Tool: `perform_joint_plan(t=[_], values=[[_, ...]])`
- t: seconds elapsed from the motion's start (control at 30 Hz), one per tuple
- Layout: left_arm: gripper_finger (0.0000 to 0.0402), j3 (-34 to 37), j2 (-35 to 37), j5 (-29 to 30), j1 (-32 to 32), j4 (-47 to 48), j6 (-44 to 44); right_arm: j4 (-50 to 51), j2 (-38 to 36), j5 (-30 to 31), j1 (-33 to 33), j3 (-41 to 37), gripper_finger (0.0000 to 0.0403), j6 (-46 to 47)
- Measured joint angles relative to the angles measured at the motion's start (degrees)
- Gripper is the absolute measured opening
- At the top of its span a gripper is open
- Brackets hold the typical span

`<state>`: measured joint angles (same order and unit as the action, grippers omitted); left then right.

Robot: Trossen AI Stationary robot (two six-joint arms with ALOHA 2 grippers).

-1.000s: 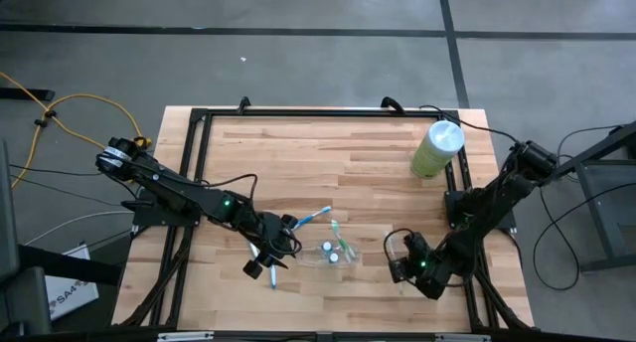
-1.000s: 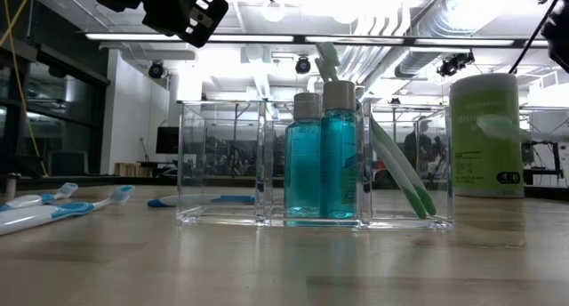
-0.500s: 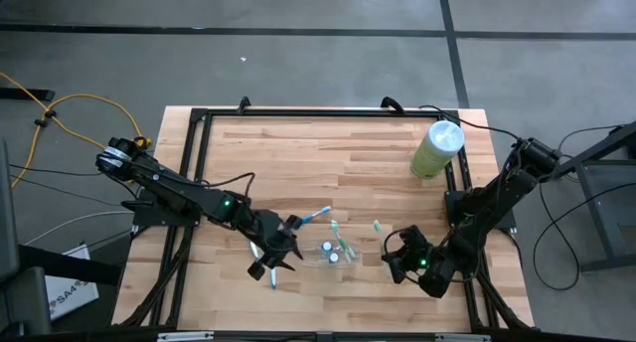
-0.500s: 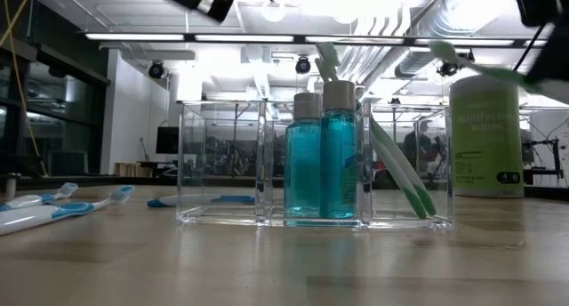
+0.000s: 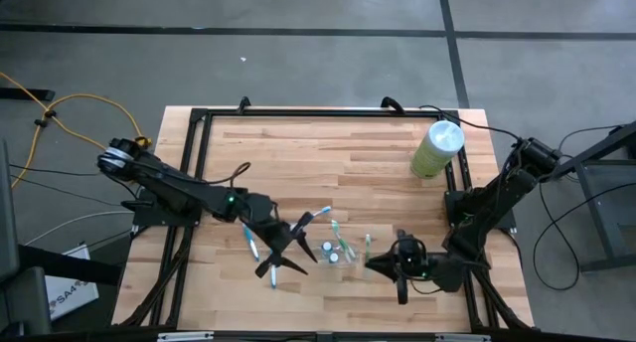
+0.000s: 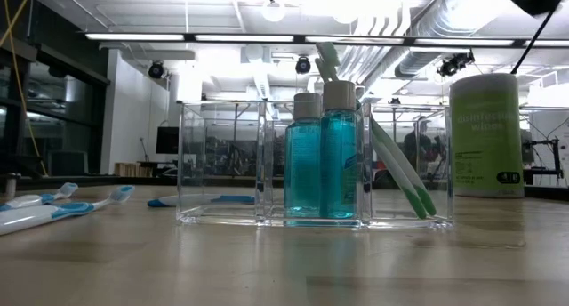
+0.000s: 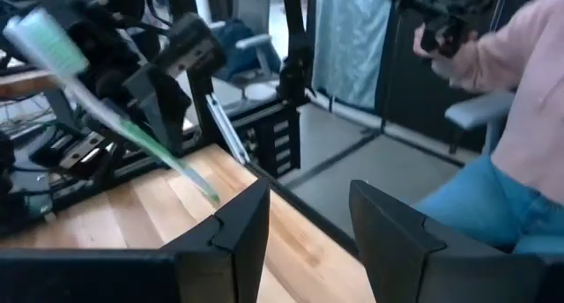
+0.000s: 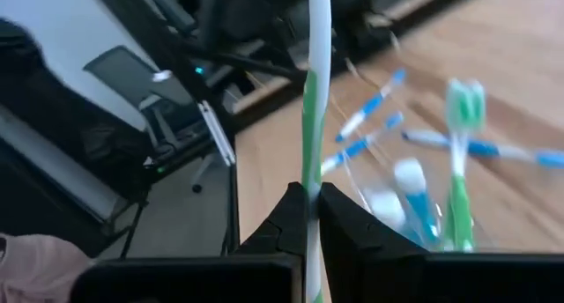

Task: Pick & Place toothbrushing station
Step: Put the green toothbrush into the transparent organizer

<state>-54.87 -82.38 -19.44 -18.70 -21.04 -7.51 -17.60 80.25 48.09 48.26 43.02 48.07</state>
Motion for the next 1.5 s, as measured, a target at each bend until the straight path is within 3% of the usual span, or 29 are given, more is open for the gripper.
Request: perform_joint_plan(t=[0.23,0.5,0.97,1.5], values=[[0.0160,0.0,-6.2,-5.6,3.6,-13.3,4.8,-4.8,0.0,-3.3,-3.3,0.0,0.0006,-10.8],[0.0180,0.0,-10.8,-5.7,7.9,-23.2,10.6,-7.1,0.0,-6.7,-6.1,0.0,0.0006,-16.8],[0.0181,0.0,-15.9,-5.9,11.5,-31.4,14.5,-8.8,0.0,-12.0,-10.1,0.0,0.0006,-20.8],[0.0181,0.0,-15.9,-7.2,12.4,-33.2,13.6,-8.8,0.0,-21.0,-16.9,0.0,0.0005,-21.4]])
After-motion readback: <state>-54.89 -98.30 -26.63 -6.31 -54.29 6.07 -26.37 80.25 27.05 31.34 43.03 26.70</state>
